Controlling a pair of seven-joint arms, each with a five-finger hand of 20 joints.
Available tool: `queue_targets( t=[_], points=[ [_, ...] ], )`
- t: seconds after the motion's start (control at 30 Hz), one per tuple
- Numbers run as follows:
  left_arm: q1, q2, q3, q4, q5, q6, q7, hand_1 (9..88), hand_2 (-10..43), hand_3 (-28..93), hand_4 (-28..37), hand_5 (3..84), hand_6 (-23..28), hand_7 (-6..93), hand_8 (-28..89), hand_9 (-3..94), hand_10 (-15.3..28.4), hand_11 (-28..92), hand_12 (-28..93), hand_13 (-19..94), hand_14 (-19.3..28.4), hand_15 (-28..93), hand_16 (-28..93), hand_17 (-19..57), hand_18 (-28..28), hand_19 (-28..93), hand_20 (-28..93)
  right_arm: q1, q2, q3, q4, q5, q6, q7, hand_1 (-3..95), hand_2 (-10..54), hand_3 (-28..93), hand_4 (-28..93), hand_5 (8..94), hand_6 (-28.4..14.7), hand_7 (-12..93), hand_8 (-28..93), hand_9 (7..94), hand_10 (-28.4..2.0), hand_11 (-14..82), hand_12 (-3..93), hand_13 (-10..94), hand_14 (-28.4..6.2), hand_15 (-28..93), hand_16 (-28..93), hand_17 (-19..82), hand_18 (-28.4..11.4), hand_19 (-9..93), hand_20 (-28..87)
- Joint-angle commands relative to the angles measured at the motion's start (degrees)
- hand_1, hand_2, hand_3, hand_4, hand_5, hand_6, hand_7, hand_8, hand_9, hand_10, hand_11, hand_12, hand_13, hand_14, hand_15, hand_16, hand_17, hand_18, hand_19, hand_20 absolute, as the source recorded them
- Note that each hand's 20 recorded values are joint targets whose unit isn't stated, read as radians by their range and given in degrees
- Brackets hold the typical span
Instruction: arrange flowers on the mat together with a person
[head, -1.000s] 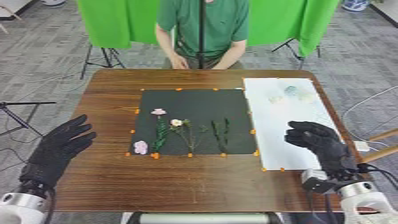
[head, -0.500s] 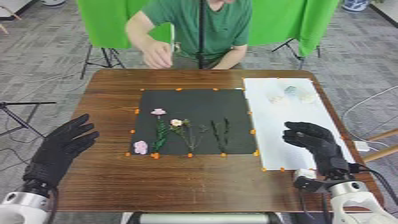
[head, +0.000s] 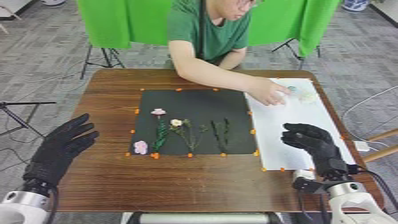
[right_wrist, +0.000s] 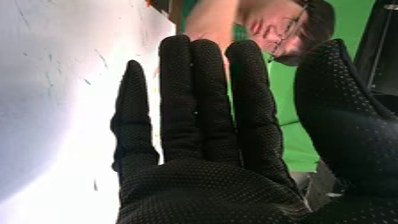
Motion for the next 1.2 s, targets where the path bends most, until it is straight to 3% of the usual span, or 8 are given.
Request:
queue_targets(
  t=[0.03,0.4,1.2],
  points=[
    [0.4,0.1,0.14,0.56,0.07,-0.67,-0.64,28.8,-0.5,69,-25.2,33.3,4.9,17.5,-9,29.7,12.4,19,18,25,16.3,31,0,-6.5,22.0,47,7,0.0,0.0,-0.8,0.2,-0.3,-0.5,0.0,33.2,-7.5,85,-25,54.9,1.2,30,-15,54.7,-11.4,25.0,24.6,46,-8.4,36,25,16,-17.4,48,32],
    [0.1,0.66,0.11,0.79,-0.09,-0.83,-0.66,28.7,-0.5,69,-25.1,33.3,4.9,17.4,-9,29.6,12.4,19,18,25,16.3,31,0,-6.6,22.0,47,7,-0.3,0.4,-0.8,0.1,-0.4,-0.2,0.2,33.3,-7.4,85,-25,54.9,1.1,30,-15,54.9,-11.5,25.1,24.7,46,-8.4,36,25,16,-17.5,48,32],
    [0.5,0.12,0.0,0.47,-0.2,-0.39,-0.5,28.5,-0.4,69,-25.2,33.3,4.9,17.6,-9,29.6,12.4,19,18,25,16.3,31,0,-6.7,22.0,47,7,0.7,-0.1,-1.6,0.3,-0.3,-0.5,0.6,33.4,-7.4,86,-25,54.4,0.5,30,-14,54.4,-11.5,25.0,24.6,45,-8.2,36,25,16,-17.2,48,32]
  ],
)
